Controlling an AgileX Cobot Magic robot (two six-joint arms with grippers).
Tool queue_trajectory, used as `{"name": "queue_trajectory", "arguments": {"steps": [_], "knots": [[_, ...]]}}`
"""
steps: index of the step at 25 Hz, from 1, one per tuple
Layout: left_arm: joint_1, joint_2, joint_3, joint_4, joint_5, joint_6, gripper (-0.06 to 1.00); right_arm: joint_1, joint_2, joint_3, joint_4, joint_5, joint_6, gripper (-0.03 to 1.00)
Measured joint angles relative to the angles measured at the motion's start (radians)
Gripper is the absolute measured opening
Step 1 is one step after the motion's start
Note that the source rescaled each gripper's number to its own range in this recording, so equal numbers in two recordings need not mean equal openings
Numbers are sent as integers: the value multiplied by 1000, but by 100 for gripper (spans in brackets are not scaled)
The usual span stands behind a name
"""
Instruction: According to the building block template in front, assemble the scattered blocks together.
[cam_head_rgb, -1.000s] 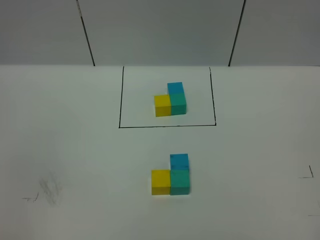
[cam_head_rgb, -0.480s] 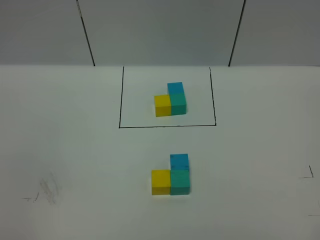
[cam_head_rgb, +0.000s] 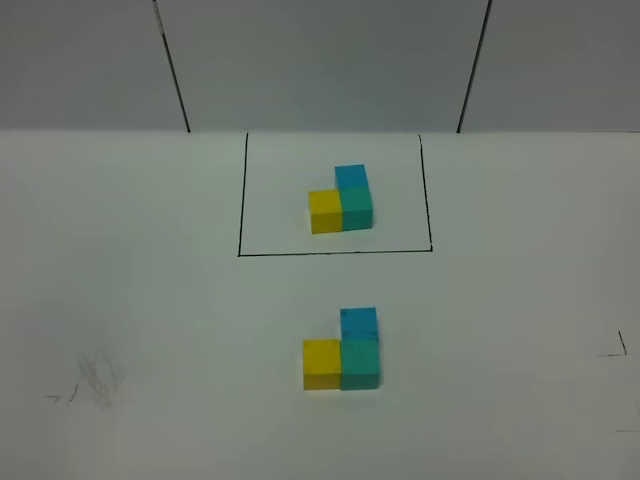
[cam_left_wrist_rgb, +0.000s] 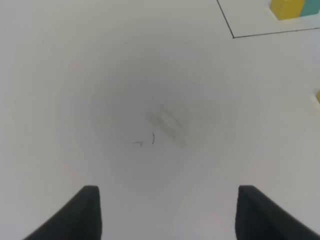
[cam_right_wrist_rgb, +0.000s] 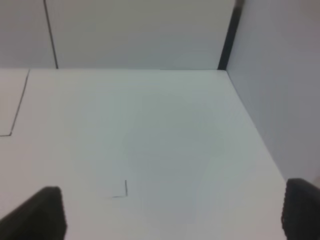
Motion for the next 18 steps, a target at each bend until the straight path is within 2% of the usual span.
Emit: {"name": "queue_trajectory", "arguments": {"steps": [5,10,15,18], "knots": [[0,0,0,0,0,0,29,0,-43,110,63,-46,0,90],[0,0,0,0,0,0,29,0,-46,165,108,-21,-10,88],[0,0,0,0,0,0,29,0,-46,179,96,40,-10,88],[0,0,0,0,0,0,29,0,-46,189,108,42,-10,88]]}}
